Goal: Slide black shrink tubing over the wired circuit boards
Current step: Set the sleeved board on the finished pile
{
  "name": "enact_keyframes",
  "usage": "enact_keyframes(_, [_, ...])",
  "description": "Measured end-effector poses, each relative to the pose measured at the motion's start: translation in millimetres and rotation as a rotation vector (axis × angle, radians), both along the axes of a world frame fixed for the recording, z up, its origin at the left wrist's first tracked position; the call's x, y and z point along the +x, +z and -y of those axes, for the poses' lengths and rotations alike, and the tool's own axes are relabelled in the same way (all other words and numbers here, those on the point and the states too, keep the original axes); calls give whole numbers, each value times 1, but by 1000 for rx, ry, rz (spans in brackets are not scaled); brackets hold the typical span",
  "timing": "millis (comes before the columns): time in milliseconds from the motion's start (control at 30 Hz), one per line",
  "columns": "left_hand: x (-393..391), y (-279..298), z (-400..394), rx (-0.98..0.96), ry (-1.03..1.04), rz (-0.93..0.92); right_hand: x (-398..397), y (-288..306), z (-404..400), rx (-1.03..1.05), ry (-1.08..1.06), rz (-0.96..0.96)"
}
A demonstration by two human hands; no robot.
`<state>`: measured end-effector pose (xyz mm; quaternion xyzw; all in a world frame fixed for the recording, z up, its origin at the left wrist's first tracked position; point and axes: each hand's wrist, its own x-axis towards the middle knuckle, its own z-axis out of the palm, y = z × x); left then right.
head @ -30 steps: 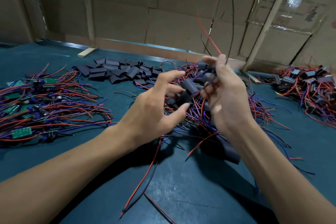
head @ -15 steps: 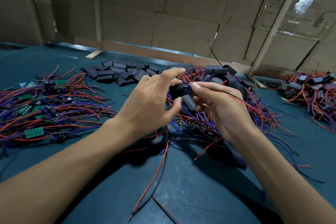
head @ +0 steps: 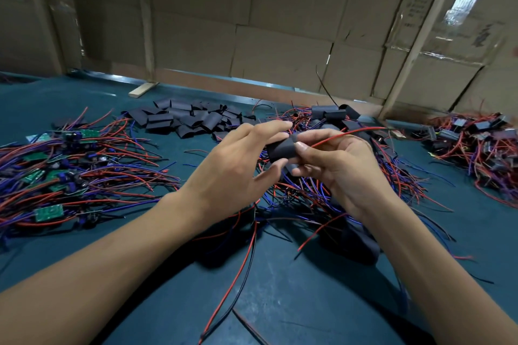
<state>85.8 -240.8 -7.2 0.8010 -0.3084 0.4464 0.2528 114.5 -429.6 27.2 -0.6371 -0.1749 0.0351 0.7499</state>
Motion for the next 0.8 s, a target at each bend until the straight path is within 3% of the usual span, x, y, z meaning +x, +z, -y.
enact_keyframes(200, [-4,-5,15,-195,-84,-277,3,8,5,73,-68,-112])
enact_keyframes(300, [-10,-4,24,-311,-209,-440,10,21,24,168,-373,-76])
enact_keyframes(433, [-22,-12,50,-131,-359,-533,24,33,66,281,-777,-112])
enact_keyframes(567, [-22,-23,65,413,-19,-365,39,26,93,316,-978,-213])
enact_keyframes(667, [-12,0,39,321,57,-237,44,22,95,278,-1114,-78])
enact_keyframes(733, [6,22,2,273,270,-208,44,23,94,239,-1214,65])
enact_keyframes(800, [26,45,-51,334,658,-473,45,23,96,169,-1271,138])
